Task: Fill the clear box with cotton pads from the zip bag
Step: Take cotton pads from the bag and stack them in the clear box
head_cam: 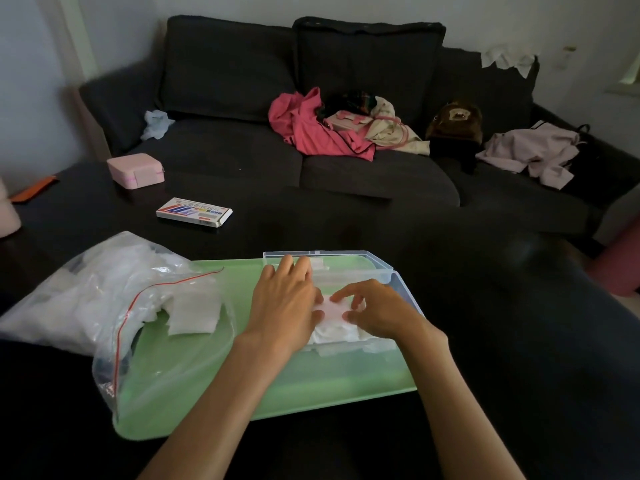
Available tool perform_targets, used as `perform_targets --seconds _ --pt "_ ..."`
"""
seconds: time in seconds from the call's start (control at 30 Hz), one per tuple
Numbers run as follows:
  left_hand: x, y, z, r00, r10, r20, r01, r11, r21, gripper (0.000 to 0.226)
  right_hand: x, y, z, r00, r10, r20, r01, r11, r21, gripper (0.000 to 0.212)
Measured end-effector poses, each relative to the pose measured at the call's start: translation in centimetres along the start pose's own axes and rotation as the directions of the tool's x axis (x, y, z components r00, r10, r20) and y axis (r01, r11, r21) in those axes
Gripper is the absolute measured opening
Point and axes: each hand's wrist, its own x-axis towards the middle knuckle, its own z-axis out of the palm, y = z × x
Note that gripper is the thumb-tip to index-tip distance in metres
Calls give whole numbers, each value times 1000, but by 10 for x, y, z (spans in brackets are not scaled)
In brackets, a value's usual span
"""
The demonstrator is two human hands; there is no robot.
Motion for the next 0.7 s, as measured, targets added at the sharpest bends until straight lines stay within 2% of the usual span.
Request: perform_targets --seconds 0.17,0.27,0.33,0.4,0.47,0.53,0.6,0.7 --pt "-5 -5 -5 1000 -21 11 22 987 -156 34 -4 -16 -14 995 18 -101 -23 998 -51 29" --pt "-15 -17 -28 992 -99 -77 70 945 -320 26 -12 -36 -29 967 47 -251 -43 999 19 24" --pt "-27 -36 -48 957 -205 -205 127 932 -340 27 -18 -59 -30 928 -25 -372 52 997 62 23" --pt "-40 -63 -64 899 -344 -271 247 910 -334 39 -25 -87 -21 892 -135 -431 193 977 93 23" --pt "-58 -98 -73 874 -450 -184 397 879 -263 55 -30 -115 0 901 -212 -379 269 957 104 21" --pt "-75 -129 -73 881 -470 -53 459 876 -149 58 -31 -134 27 934 -231 -271 262 961 83 21" --pt "-87 -147 -65 904 -427 35 428 898 -98 48 -31 -143 49 956 -210 -206 223 974 41 25" --pt "-95 -158 -50 921 -384 74 390 909 -146 38 -30 -153 70 950 -218 -226 198 975 -105 30"
